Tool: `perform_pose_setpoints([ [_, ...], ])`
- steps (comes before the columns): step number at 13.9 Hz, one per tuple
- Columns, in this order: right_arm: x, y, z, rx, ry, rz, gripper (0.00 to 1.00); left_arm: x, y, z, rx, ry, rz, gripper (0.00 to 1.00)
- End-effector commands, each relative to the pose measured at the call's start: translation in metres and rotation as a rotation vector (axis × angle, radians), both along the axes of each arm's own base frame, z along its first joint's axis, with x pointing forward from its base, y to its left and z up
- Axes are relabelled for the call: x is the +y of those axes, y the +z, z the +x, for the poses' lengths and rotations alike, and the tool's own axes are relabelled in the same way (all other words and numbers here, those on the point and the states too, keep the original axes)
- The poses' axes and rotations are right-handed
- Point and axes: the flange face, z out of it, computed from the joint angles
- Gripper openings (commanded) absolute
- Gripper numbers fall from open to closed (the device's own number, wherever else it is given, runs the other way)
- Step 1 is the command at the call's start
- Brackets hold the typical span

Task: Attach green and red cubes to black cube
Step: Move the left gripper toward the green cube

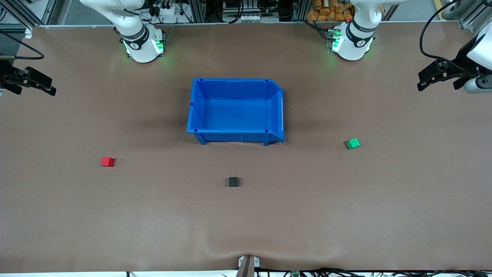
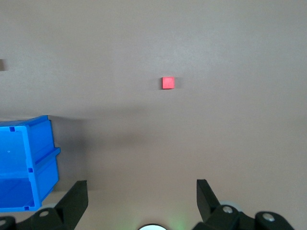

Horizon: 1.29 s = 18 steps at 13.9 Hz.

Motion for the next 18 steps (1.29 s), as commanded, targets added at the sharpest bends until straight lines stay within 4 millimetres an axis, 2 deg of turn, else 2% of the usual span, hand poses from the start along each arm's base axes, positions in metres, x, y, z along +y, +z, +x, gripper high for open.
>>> perform_pose_setpoints([
  [1, -0.001, 0.001, -0.007, -0.004, 0.002, 0.012, 1.00, 0.000, 0.003, 0.002, 0.006, -0.016, 0.006, 1.00],
  [6, -0.001, 0.000, -0.007, -0.002, 0.002, 0.012, 1.00, -0.005, -0.002, 0.014, 0.011, -0.027, 0.011, 1.00],
  [7, -0.002, 0.000, -0.007, -0.002, 0.001, 0.012, 1.00, -0.006, -0.008, 0.017, 0.023, -0.030, 0.010, 1.00],
  [14, -0.001, -0.001, -0.006, -0.001, -0.001, 0.017, 1.00, -0.006, -0.015, 0.013, 0.069, -0.030, 0.003, 1.00],
  [18, -0.003, -0.001, -0.007, 0.001, -0.002, 0.017, 1.00, -0.012, -0.024, 0.015, 0.085, -0.024, 0.004, 1.00],
])
